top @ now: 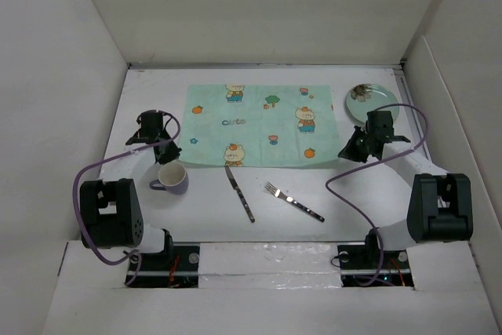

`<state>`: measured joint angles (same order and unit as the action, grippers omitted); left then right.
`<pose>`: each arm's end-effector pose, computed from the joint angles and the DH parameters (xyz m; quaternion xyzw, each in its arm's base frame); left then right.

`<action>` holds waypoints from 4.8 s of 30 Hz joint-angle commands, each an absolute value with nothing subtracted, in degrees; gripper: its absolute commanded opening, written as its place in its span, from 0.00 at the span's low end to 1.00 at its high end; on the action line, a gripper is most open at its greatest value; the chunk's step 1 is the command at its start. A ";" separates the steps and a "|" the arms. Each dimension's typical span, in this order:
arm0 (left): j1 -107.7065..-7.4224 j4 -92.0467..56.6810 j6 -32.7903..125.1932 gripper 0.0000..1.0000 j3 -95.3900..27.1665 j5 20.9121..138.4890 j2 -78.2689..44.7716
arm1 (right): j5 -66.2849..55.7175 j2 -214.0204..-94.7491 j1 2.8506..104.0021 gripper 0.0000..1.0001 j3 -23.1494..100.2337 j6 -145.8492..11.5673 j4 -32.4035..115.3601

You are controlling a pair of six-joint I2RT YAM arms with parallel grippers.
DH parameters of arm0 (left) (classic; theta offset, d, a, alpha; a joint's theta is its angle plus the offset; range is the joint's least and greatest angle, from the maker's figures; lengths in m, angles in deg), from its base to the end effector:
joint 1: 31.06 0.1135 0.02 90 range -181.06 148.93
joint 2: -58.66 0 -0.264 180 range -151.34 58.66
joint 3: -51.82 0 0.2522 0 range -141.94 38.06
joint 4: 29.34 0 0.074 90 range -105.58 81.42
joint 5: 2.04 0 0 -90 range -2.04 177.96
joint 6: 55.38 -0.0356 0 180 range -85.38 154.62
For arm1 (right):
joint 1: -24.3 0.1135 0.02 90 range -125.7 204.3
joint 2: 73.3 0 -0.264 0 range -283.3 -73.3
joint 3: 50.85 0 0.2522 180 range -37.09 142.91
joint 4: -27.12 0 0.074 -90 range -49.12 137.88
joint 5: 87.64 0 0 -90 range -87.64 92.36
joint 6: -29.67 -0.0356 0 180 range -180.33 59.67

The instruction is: Set the dinner table for one person

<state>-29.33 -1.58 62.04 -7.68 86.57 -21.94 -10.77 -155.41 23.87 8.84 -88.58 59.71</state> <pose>0.2842 0.0077 0.2006 -0.2315 0.9071 -0.0892 0.3400 0.2793 0.0060 0.1898 0.2014 0.9265 0.1776 0.2637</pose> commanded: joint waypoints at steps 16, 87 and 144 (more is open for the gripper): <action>-28.96 1.47 61.17 0.40 -14.92 84.01 -18.42 | -9.16 -150.91 25.27 0.46 13.96 -88.19 66.02; -34.76 -1.34 59.49 0.25 -34.97 65.55 -19.39 | 17.39 -189.26 7.07 0.00 50.39 -118.61 73.00; -36.95 2.26 61.17 0.23 -32.34 65.20 -11.13 | -23.22 -181.41 42.05 0.00 33.14 -128.36 9.68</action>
<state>-36.76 2.90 61.65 -32.79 64.50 -13.92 -22.46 -184.04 41.64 30.72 -126.56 19.54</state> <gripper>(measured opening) 0.226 0.060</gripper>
